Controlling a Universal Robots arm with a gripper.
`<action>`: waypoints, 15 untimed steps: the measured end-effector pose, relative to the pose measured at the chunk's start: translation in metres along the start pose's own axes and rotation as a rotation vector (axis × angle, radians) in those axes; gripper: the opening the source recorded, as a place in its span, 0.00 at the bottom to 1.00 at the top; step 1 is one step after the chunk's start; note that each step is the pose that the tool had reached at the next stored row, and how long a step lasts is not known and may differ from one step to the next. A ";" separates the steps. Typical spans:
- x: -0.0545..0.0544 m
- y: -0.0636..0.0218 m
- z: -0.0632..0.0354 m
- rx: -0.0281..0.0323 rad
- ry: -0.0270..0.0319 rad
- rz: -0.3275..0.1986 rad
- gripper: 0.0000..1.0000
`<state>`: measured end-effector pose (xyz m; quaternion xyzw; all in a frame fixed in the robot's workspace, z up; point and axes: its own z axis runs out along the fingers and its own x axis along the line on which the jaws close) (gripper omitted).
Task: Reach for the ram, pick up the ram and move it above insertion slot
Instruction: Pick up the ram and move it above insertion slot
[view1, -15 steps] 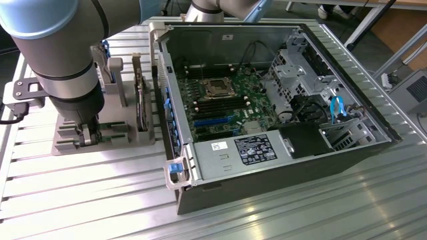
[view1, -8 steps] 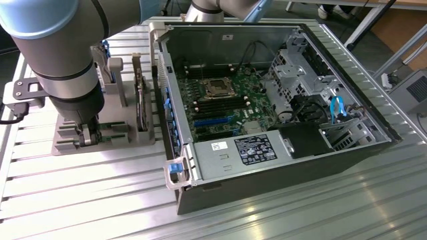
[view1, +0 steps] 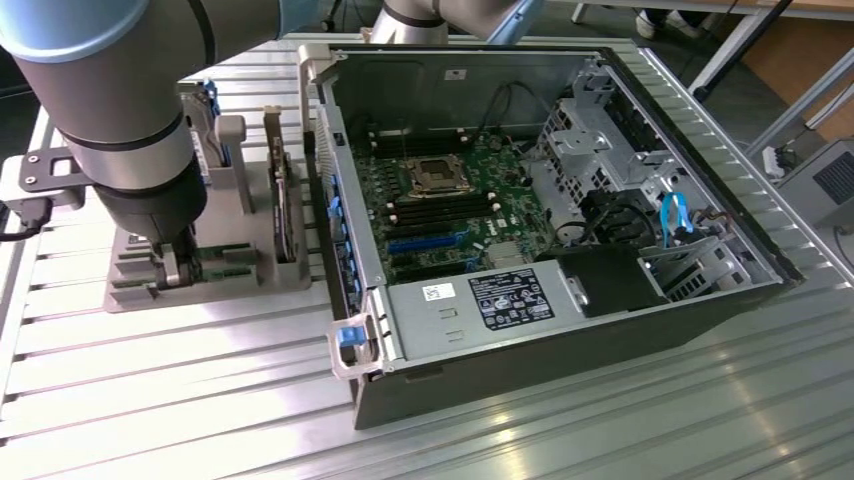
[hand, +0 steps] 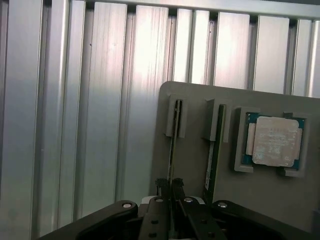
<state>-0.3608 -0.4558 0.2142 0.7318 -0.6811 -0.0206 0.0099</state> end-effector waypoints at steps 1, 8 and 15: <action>0.000 0.0001 -0.0021 0.0000 0.0005 0.000 0.14; 0.000 0.0008 -0.0188 -0.0001 0.0008 0.000 0.14; -0.001 0.0013 -0.0301 0.0000 0.0008 0.000 0.14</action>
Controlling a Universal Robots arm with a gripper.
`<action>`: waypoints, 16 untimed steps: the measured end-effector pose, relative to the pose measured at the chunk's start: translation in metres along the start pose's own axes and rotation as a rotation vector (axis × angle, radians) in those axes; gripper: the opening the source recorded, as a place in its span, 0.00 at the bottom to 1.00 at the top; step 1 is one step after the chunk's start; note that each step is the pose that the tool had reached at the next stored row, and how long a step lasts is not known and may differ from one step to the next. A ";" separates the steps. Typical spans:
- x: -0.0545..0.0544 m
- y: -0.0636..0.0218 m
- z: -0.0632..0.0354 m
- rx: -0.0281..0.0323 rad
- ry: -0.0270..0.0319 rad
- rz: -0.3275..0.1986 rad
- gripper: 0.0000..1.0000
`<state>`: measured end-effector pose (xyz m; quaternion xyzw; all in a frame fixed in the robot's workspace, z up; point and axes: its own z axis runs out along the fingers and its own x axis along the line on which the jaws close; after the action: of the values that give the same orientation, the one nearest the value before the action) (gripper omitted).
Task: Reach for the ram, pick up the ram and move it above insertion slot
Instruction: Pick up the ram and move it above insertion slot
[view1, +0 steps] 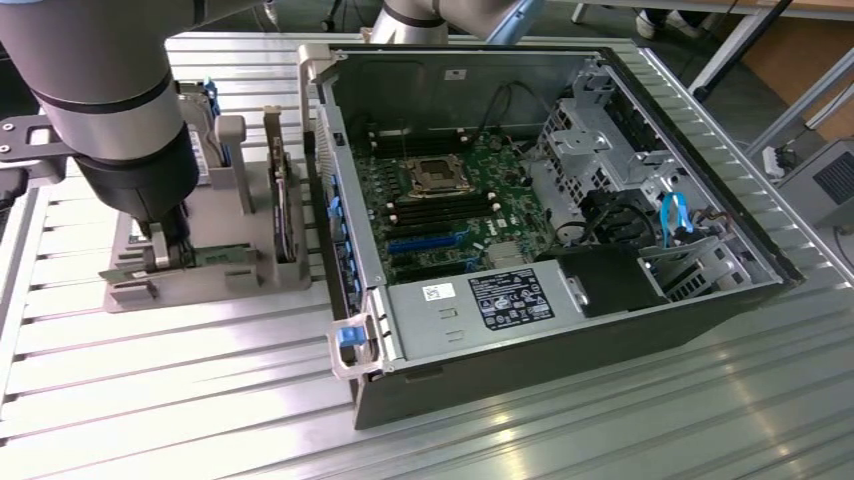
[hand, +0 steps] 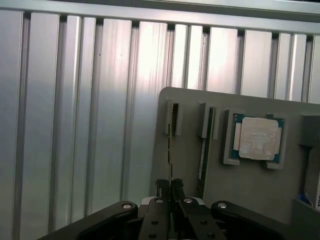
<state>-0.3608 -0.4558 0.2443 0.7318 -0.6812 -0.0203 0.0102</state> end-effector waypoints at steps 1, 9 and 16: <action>0.000 0.0001 -0.0011 0.0001 -0.0001 0.000 0.14; 0.000 0.0005 -0.0120 0.0001 0.0000 0.000 0.14; 0.000 0.0011 -0.0253 0.0001 -0.0001 0.000 0.14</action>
<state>-0.3608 -0.4558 0.2696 0.7318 -0.6812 -0.0203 0.0101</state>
